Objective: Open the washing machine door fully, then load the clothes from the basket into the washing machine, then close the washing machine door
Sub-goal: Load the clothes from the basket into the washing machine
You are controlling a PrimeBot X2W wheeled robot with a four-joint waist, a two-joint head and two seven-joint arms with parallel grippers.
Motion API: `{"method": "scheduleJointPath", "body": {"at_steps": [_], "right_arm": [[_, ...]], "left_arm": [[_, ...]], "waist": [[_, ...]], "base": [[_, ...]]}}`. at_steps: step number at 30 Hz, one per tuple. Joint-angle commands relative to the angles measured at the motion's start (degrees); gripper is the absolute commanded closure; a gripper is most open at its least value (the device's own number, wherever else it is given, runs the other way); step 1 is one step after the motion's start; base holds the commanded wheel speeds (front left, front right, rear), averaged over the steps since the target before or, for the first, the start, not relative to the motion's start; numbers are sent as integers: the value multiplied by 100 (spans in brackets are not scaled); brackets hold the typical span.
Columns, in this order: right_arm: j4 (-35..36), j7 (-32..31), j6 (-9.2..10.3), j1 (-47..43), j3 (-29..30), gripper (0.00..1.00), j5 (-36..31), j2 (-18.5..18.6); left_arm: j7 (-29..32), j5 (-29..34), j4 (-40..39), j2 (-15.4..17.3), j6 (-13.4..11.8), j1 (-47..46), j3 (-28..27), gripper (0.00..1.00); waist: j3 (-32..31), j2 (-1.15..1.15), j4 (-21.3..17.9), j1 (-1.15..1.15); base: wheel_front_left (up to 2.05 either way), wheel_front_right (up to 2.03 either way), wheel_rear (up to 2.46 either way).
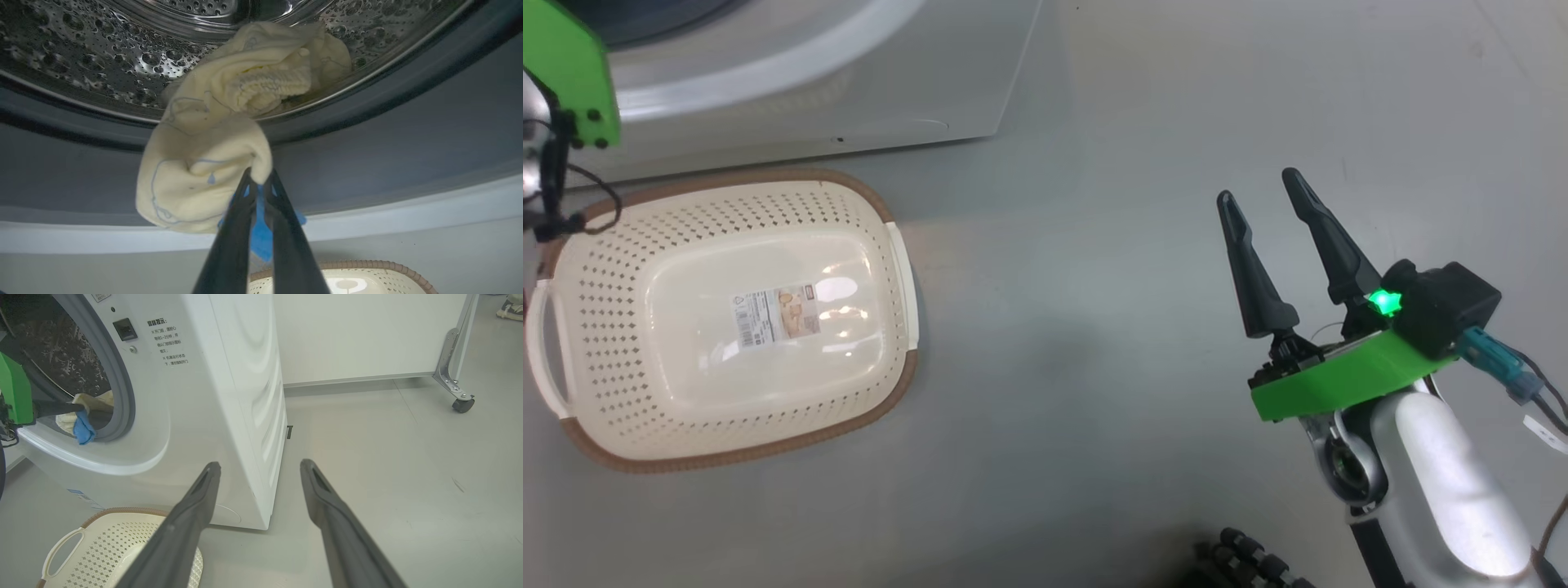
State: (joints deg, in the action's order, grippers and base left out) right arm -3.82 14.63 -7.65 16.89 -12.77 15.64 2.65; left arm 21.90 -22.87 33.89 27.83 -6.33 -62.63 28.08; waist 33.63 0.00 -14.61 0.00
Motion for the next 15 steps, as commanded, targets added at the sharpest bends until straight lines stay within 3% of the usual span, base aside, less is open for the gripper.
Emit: {"method": "scheduleJointPath", "body": {"at_steps": [1, 7, 15], "right_arm": [[187, 37, 16, -20, -105, 0, 38, 22], [211, 37, 16, 73, -238, 0, 207, 22], [267, 37, 16, 212, -373, 0, 477, 22]], "left_arm": [[129, -13, -315, 375, -36, -322, -208, 100], [606, 72, -751, 709, -20, -669, -208, 100], [589, 106, -690, 1026, 222, -1220, -274, 100]], "waist": [[61, 0, -53, 0], [294, 0, -319, 0], [703, 0, -747, 0]], "base": [[0, 0, 0], [0, 0, 0], [0, 0, 0]]}}
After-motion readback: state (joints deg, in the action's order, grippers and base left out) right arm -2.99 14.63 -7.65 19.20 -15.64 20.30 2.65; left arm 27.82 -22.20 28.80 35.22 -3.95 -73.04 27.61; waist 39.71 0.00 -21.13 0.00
